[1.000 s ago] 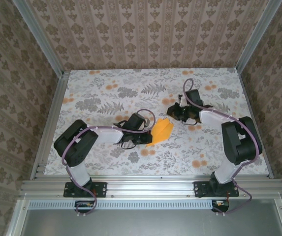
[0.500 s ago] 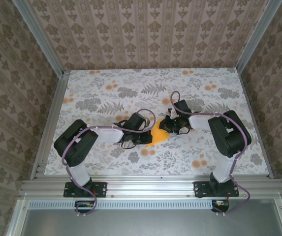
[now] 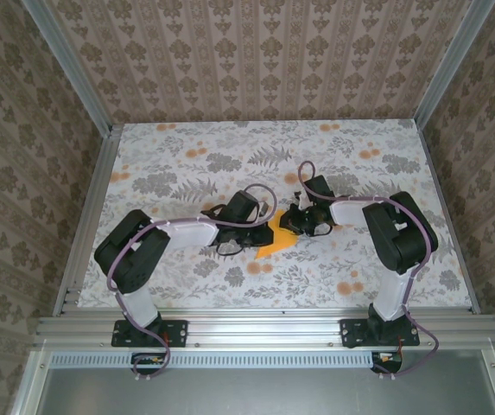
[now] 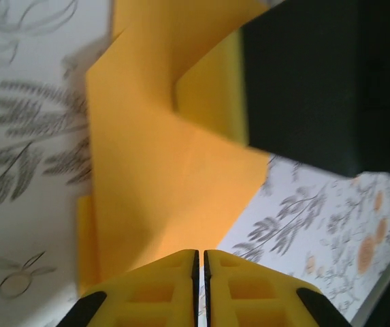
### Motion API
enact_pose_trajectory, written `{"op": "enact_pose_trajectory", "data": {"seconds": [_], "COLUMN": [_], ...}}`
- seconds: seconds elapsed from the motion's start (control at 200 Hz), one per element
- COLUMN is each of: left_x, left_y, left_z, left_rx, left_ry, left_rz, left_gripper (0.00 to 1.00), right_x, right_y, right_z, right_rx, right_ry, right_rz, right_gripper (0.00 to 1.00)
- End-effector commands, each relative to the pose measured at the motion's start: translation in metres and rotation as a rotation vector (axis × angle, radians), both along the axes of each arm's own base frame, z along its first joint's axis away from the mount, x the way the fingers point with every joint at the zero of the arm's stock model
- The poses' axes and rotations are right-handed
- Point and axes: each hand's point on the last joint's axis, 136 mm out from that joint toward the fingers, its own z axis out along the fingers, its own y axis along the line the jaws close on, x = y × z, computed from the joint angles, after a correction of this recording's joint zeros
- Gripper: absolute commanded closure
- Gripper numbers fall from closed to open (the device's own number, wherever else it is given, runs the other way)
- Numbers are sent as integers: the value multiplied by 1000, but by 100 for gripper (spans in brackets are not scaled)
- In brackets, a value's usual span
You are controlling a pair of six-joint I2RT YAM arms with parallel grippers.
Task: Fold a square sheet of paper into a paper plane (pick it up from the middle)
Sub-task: Fourth fold the wing at the center of the table.
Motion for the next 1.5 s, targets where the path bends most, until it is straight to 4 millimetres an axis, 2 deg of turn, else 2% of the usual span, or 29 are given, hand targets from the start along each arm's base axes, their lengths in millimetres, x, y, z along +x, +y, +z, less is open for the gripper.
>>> {"op": "enact_pose_trajectory", "data": {"seconds": [0.0, 0.325, 0.525, 0.755, 1.005, 1.125, 1.32, 1.4, 1.495], "left_x": [10, -6, -20, -30, -46, -44, -41, -40, -37], "left_y": [-14, 2, 30, 53, 77, 82, 47, 40, 36], "left_z": [11, -28, -48, -51, -57, -46, -1, 6, 4], "left_rx": [-72, 18, 98, 131, 192, 199, 48, 44, 48], "left_ry": [-3, 92, 132, 138, 145, 110, 27, 5, 6], "left_rz": [-6, -8, 2, 24, 31, 38, -21, -19, -11], "left_gripper": [87, 92, 94, 94, 95, 94, 93, 93, 93], "right_x": [-20, -23, -29, -38, -39, -38, -39, -40, -40], "right_y": [-20, -26, -39, -65, -73, -73, -71, -72, -72], "right_z": [-37, -44, -56, -73, -77, -77, -77, -78, -79], "right_rx": [-124, -168, -254, -393, -438, -440, -433, -434, -434], "right_ry": [114, 143, 196, 272, 296, 296, 299, 302, 306], "right_rz": [-19, -20, -36, -114, -141, -142, -140, -140, -140], "right_gripper": [87, 87, 88, 87, 87, 87, 87, 87, 87]}}
